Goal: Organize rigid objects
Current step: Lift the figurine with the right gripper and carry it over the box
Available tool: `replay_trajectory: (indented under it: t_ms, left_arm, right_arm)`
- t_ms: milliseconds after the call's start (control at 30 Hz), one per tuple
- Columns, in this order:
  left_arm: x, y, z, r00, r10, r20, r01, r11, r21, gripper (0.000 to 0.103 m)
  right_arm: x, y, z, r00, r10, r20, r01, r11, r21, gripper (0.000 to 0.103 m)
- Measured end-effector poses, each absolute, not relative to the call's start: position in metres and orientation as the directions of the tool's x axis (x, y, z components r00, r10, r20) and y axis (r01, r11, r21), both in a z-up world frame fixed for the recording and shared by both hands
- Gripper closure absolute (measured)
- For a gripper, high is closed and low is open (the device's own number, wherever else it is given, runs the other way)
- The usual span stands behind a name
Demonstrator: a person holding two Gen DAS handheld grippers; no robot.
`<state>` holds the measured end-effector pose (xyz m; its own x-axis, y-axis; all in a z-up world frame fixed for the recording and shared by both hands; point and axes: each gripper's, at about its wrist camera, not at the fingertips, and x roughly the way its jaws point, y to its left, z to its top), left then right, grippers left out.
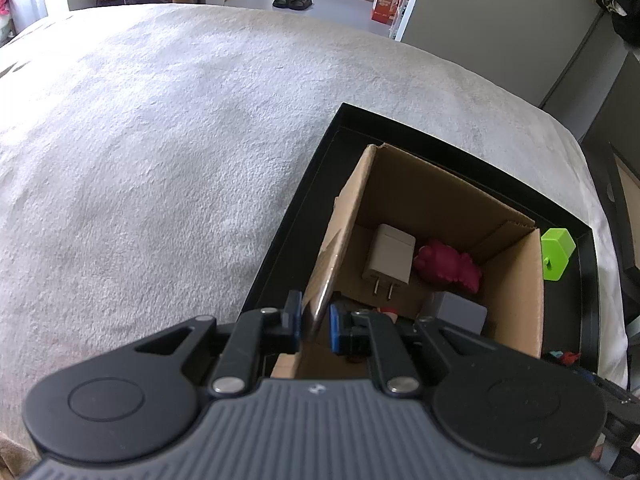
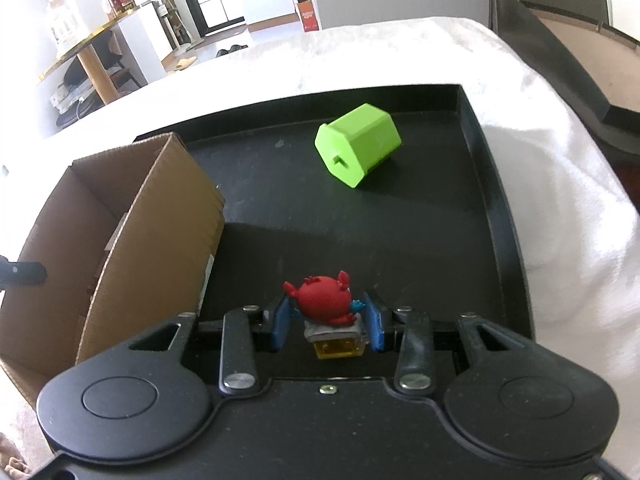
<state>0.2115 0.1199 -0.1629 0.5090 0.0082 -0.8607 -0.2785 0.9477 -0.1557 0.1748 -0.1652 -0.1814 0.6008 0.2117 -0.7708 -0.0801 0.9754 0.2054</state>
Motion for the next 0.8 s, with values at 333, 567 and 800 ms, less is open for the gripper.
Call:
replay_trajectory:
  t_ms: [333,567,800]
  left_arm:
    - [0.211,0.12,-0.163,0.508,0.006,-0.862,-0.281,0.946,-0.159,0.091]
    - [0.209,0.119,-0.16,0.505,0.007,-0.863,-0.279,0.948,-0.156,0.09]
    - [0.206,0.118,-0.155,0.512,0.009,-0.859,-0.261,0.954,-0.145,0.091]
  right_arm:
    - [0.175,-0.171,-0.162,0.634,0.206,-0.746,-0.083,0.977,0.198,0.065]
    - [0.179,-0.166,-0.142,0.654,0.217,-0.725,-0.103,0.975,0.199,0.065]
    - [0.177,-0.154,-0.12,0.678,0.238,-0.695,-0.133,0.97,0.203,0.065]
